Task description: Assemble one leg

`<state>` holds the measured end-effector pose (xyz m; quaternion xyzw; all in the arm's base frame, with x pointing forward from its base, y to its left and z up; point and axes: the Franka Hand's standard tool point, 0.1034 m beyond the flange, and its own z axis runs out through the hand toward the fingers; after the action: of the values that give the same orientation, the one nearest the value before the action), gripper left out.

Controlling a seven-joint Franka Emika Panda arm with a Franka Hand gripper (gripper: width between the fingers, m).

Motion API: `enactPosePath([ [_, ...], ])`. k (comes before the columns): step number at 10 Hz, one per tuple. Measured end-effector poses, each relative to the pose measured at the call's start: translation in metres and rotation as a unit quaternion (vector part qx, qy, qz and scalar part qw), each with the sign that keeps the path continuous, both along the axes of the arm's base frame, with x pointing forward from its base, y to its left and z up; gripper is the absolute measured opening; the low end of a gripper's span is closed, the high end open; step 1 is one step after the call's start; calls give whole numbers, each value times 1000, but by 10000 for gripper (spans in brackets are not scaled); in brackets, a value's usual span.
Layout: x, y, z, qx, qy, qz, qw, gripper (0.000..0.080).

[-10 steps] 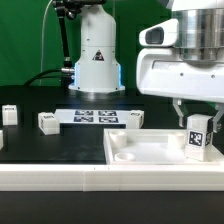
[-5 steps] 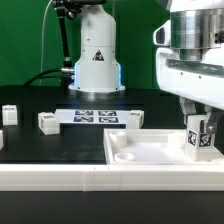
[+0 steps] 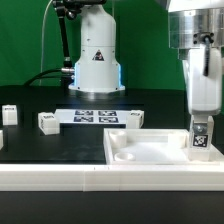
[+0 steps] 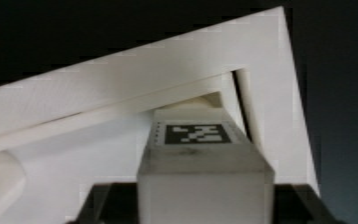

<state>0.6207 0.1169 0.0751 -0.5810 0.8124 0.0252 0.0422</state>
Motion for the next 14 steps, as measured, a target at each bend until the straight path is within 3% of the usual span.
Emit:
enactPosePath([
  [4, 0, 0, 0, 5, 1, -18, 1000, 292],
  [5, 0, 0, 0, 5, 1, -13, 1000, 506],
  [6, 0, 0, 0, 4, 0, 2, 1000, 506],
  [7, 1, -2, 0, 4, -3, 22, 1000, 623],
  [10, 1, -2, 0, -2, -14, 151, 989, 648],
  [14, 4, 2, 3, -7, -29, 371, 928, 649],
])
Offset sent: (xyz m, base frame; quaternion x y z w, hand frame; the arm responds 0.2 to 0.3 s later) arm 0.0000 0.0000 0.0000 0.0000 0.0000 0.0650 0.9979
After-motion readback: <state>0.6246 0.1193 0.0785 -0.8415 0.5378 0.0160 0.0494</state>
